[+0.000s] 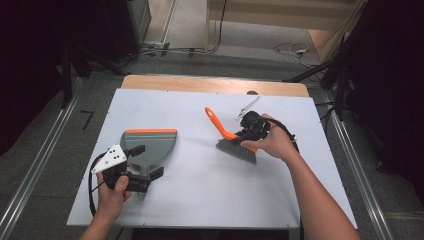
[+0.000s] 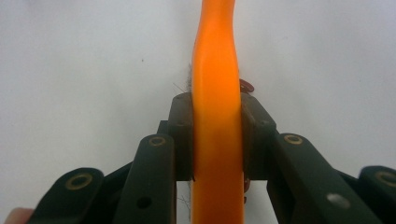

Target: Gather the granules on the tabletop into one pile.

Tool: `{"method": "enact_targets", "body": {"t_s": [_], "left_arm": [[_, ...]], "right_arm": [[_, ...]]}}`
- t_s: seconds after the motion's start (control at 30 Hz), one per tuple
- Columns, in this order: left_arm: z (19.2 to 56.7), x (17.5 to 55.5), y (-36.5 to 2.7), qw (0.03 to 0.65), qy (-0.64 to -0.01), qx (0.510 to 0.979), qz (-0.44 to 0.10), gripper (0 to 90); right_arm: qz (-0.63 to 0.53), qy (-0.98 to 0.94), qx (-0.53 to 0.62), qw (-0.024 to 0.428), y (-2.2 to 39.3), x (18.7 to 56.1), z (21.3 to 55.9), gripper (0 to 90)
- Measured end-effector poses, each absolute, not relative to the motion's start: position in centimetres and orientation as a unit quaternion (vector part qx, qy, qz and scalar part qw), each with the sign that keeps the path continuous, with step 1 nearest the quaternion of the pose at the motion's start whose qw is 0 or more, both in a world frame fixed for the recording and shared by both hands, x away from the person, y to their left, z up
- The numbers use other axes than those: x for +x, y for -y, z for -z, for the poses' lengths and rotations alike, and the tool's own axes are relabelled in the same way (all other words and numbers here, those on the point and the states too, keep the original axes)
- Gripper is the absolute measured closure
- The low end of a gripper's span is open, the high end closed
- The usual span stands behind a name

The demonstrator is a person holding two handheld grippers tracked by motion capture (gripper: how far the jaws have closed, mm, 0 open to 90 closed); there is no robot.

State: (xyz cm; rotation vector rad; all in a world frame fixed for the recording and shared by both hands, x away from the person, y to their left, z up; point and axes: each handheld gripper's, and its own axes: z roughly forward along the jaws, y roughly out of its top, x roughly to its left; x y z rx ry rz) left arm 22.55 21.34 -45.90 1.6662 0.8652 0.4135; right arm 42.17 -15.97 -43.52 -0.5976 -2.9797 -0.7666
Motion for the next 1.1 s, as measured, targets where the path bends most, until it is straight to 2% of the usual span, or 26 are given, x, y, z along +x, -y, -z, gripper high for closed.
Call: {"method": "enact_targets", "body": {"t_s": [0.27, 0.67, 0.77, 1.1], "left_arm": [[45.9, 22.5, -21.3, 0.572, -0.367, 0.712, -0.176, 0.0], [45.8, 22.5, -21.2, 0.574, -0.366, 0.711, -0.177, 0.0], [45.9, 22.6, -21.2, 0.573, -0.367, 0.711, -0.177, 0.0], [45.9, 22.7, -21.1, 0.571, -0.366, 0.713, -0.175, 0.0]], "right_arm": [[0.253, 0.947, -0.199, 0.01, 16.1, 41.8, 42.7, 69.0], [0.291, 0.925, -0.244, -0.012, 18.1, 41.2, 40.3, 69.0], [0.298, 0.915, -0.273, 0.001, 18.4, 41.0, 40.1, 69.0], [0.291, 0.915, -0.273, 0.062, 11.6, 38.6, 41.7, 69.0]]}}
